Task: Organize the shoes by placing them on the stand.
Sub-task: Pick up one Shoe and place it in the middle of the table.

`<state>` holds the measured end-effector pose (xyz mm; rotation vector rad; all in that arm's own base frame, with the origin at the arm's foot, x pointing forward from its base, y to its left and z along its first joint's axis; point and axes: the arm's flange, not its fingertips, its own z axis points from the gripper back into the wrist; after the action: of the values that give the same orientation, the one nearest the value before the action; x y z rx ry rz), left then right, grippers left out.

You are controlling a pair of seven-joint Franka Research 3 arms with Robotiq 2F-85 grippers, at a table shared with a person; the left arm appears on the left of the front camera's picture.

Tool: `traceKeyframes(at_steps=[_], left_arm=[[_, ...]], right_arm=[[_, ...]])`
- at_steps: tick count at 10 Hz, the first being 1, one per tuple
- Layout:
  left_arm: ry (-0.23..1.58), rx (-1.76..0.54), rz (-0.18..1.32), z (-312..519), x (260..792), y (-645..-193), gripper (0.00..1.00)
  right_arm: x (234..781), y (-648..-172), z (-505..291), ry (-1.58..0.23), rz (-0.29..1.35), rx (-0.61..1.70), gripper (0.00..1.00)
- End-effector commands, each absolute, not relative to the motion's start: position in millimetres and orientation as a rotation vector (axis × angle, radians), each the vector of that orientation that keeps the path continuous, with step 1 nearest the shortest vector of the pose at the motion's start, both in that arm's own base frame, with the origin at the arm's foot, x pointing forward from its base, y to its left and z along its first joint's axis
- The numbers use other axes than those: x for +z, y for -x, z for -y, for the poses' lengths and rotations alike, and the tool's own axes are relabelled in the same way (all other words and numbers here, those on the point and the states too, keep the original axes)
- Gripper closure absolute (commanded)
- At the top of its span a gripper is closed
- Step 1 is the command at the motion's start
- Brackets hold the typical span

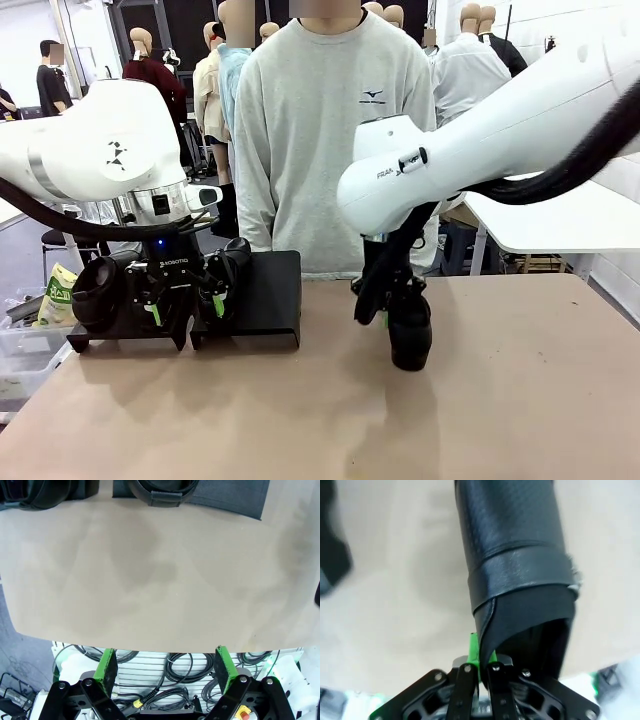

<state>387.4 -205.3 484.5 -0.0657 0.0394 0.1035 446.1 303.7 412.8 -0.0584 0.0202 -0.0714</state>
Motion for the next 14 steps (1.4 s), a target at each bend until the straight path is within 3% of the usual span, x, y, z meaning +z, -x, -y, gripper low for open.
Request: traceKeyframes(at_steps=[1, 2, 4, 5, 9, 14], left_arm=[[0.062, 0.096, -0.036, 204.7, 484.8, -387.4, 0.0], [0.062, 0.096, -0.036, 204.7, 484.8, -387.4, 0.0], [0.062, 0.096, -0.036, 204.7, 484.8, -387.4, 0.0], [0.062, 0.096, -0.036, 204.7, 484.8, -387.4, 0.0], [0.062, 0.096, -0.036, 204.7, 484.8, -387.4, 0.0], [0.062, 0.096, -0.036, 204.7, 484.8, -387.4, 0.0]], right_arm=[[405.9, -418.6, -304.0, 0.077, -0.093, -0.104, 1.0], [412.8, -446.1, -303.7, 0.058, -0.02, -0.071, 1.0], [412.8, -446.1, -303.7, 0.058, -0.02, -0.071, 1.0], [406.8, -427.4, -308.9, 0.072, -0.056, -0.07, 1.0], [388.3, -363.9, -354.4, 0.146, 0.07, -0.066, 1.0], [365.5, -336.8, -383.3, 0.145, 0.078, 0.004, 1.0]])
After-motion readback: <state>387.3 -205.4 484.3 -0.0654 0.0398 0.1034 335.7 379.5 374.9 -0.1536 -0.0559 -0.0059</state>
